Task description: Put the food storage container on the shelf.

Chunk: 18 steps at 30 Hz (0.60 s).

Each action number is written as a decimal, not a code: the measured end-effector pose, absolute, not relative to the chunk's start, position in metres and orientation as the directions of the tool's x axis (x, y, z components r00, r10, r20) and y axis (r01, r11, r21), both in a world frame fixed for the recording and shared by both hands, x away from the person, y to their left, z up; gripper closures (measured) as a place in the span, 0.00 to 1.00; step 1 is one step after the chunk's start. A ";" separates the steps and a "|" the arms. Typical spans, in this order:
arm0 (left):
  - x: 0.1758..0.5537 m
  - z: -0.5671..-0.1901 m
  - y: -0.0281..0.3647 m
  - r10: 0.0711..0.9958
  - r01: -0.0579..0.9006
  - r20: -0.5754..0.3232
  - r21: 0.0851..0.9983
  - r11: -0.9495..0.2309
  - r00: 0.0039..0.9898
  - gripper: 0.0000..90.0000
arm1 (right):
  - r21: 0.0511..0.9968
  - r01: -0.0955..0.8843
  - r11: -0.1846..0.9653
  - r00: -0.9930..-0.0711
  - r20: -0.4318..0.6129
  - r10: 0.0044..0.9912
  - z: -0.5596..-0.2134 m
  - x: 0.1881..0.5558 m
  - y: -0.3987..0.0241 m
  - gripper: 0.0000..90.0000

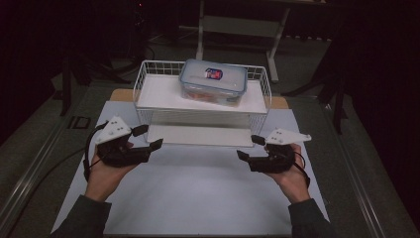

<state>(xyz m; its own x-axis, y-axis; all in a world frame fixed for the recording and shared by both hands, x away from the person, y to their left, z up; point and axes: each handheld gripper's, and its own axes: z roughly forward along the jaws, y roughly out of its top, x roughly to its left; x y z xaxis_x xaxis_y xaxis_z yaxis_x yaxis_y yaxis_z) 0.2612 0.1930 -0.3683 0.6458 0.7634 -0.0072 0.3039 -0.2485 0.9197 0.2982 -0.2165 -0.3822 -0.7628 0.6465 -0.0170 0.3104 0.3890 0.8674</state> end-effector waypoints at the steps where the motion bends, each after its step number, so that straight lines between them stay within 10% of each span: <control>1: 0.257 -0.371 0.195 0.771 0.304 0.001 0.918 -0.253 0.637 0.38 | 0.867 0.312 0.389 -0.760 -0.018 0.650 -0.386 0.294 -0.219 0.29; 18: 0.212 -0.446 0.230 0.825 0.375 -0.027 0.899 -0.228 0.565 0.36 | 0.888 0.345 0.305 -0.701 0.028 0.712 -0.438 0.239 -0.252 0.21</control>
